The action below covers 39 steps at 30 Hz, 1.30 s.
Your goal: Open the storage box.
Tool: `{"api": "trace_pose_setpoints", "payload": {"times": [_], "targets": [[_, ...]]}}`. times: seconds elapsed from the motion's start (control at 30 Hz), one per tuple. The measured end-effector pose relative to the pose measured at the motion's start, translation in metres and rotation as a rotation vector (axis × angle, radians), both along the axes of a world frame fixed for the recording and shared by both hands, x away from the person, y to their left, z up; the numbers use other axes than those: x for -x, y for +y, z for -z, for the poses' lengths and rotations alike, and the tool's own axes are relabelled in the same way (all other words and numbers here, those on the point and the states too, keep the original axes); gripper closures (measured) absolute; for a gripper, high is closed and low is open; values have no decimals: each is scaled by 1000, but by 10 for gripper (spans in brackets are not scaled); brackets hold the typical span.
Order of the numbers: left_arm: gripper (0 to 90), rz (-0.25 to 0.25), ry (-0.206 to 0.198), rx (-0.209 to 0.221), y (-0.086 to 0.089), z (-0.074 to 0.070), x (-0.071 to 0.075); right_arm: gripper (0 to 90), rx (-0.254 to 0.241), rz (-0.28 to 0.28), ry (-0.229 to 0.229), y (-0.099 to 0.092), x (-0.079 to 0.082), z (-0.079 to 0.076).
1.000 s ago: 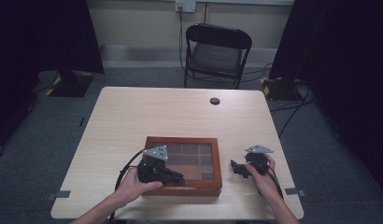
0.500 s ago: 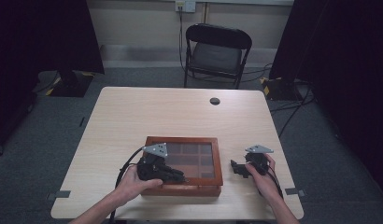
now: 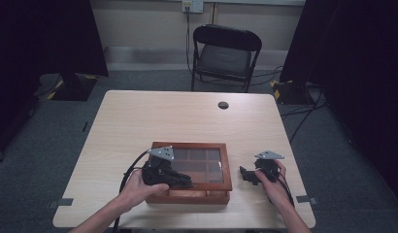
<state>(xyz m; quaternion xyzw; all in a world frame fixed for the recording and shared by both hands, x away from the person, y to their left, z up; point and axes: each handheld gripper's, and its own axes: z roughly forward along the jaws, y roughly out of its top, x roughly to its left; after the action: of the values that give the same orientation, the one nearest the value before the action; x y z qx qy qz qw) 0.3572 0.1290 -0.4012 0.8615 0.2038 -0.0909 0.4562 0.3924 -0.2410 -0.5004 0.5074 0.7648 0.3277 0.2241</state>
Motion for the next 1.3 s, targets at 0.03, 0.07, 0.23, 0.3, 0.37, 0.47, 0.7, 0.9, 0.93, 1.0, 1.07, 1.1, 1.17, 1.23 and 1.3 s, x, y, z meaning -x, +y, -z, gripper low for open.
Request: {"api": "trace_pose_setpoints", "payload": {"times": [0.03, 0.07, 0.23, 0.3, 0.37, 0.47, 0.7, 0.9, 0.93, 1.0, 1.07, 1.1, 1.17, 1.23, 1.3], "targets": [[813, 0, 3, -1, 1, -1, -1, 101, 0, 0, 0, 0, 0, 0], [813, 1, 5, 0, 0, -1, -1, 100, 0, 0, 0, 0, 0, 0], [813, 0, 5, 4, 0, -1, -1, 101, 0, 0, 0, 0, 0, 0], [813, -1, 1, 0, 1, -3, -1, 101, 0, 0, 0, 0, 0, 0], [813, -2, -1, 2, 1, -4, -1, 101, 0, 0, 0, 0, 0, 0], [812, -4, -10, 2, 1, -8, -2, 100, 0, 0, 0, 0, 0, 0], [812, -13, -9, 2, 1, -14, -4, 101, 0, 0, 0, 0, 0, 0], [812, -11, -19, 2, 1, -20, -6, 101, 0, 0, 0, 0, 0, 0], [812, -11, -19, 2, 1, -20, -6, 100, 0, 0, 0, 0, 0, 0], [812, -12, -23, 0, 1, -23, -7, 101, 0, 0, 0, 0, 0, 0], [812, -12, -23, -4, 1, -24, -7, 101, 0, 0, 0, 0, 0, 0], [811, -17, -28, 1, 0, -25, -7, 100, 0, 0, 0, 0, 0, 0], [811, -19, -31, -7, 0, -26, -7, 100, 0, 0, 0, 0, 0, 0], [811, -20, -37, -14, 0, -29, -7, 100, 0, 0, 0, 0, 0, 0], [811, -25, -42, 0, 0, -32, -8, 100, 0, 0, 0, 0, 0, 0]]}}
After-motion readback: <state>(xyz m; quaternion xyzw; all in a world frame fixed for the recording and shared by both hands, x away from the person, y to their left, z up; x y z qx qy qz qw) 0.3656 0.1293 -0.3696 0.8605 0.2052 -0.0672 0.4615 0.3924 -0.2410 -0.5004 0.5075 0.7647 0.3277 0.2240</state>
